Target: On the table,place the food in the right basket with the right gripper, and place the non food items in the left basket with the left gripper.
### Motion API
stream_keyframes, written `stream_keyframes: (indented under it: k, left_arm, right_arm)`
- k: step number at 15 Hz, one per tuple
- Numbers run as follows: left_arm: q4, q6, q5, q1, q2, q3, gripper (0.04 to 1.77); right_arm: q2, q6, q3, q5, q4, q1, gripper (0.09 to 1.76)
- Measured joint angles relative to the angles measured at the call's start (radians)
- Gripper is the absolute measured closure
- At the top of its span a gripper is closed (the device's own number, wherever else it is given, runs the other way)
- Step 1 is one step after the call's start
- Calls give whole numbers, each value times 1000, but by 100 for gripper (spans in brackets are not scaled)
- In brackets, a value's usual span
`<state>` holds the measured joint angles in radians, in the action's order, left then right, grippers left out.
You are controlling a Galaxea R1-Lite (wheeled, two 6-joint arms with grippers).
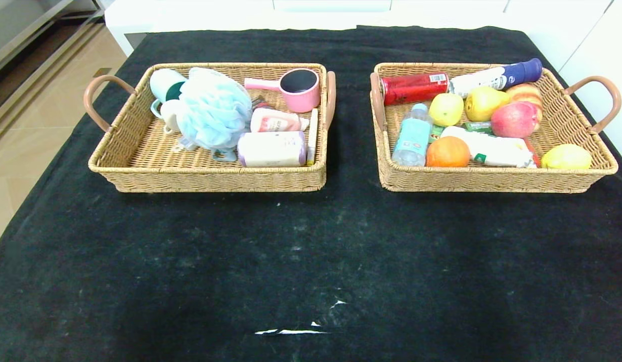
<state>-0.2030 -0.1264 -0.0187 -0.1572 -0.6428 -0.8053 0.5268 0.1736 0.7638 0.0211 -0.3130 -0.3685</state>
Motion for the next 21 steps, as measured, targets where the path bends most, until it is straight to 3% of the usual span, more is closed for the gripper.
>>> stream_keyframes:
  k: [3, 6, 9, 11, 14, 18, 21]
  left_arm:
    - [-51, -2, -37, 63, 74, -32, 10]
    - [-76, -2, -131, 160, 123, -49, 10]
    - [-153, -1, -273, 271, 189, -50, 10]
    - [-164, -2, -306, 305, 226, -50, 10]
    - [-166, 2, -325, 298, 265, -31, 9]
    - [-226, 10, -315, 231, 323, -9, 9]
    - [-226, 15, -306, 223, 367, 72, 9]
  right_arm:
    - [-87, -1, 63, 55, -91, 104, 14]
    - [-141, -4, 117, 93, -159, 199, 14]
    - [-208, -22, 98, 150, -199, 291, 14]
    - [-246, -49, 79, 193, -203, 350, 14]
    - [-299, -95, 16, 221, -203, 389, 14]
    - [-343, -118, -41, 224, -197, 388, 14]
    - [-378, -117, -80, 228, -191, 383, 14]
